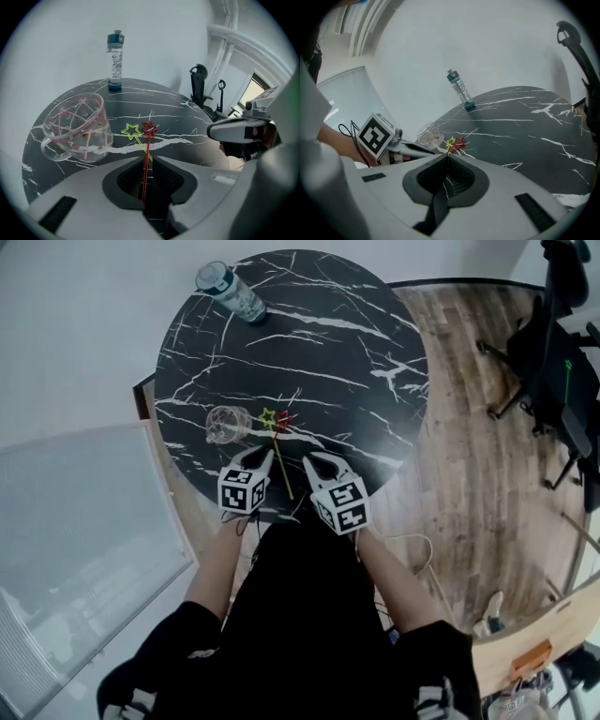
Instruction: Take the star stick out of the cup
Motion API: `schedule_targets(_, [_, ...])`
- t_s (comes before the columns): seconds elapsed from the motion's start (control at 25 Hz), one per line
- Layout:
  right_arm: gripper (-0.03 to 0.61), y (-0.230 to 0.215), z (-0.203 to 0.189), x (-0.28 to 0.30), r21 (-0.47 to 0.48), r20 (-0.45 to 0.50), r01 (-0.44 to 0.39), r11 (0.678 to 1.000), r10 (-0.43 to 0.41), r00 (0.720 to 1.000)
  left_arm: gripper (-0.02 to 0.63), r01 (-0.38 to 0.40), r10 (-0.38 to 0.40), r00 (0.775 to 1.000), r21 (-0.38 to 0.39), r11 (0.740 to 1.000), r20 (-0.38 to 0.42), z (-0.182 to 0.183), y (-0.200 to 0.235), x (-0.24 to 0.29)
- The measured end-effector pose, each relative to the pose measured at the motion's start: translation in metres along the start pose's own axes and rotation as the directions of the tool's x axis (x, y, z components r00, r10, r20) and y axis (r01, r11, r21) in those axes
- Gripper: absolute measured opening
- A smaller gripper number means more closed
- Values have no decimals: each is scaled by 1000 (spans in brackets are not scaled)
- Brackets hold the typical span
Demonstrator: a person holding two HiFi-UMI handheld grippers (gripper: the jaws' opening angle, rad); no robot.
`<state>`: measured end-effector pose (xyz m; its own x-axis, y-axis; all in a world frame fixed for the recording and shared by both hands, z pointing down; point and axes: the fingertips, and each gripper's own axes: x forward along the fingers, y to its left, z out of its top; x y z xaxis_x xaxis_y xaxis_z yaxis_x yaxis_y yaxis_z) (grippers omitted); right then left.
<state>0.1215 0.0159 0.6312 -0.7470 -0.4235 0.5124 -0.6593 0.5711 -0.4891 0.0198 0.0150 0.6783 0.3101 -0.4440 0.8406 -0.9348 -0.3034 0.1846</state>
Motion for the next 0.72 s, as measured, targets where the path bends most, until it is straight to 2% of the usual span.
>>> schedule_targets(0.2, [-2,14,4,15,-26,-8,-30,999,30,1000,43,-23,28,996,-61,998,81,1,7,-23])
schedule_targets(0.36, [-2,41,3,26,-66,-34,-75,995,73,997,43,-48,69,985,-126,991,160,-5,18,-51])
schedule_targets(0.48, [-2,62,0,33,-121,-46,-106,987,101,994,32,-71,112,967,-182,981,227,-13,26,-78])
schedule_targets(0.56, [-2,78,0,34,-147,-52,-124,981,117,992,0,-89,144,953,-208,974,266,-19,28,-97])
schedule_targets(0.72, [-3,105,9,26,-205,-16,-129,970,128,992,-2,-108,191,922,-249,962,336,-32,27,-137])
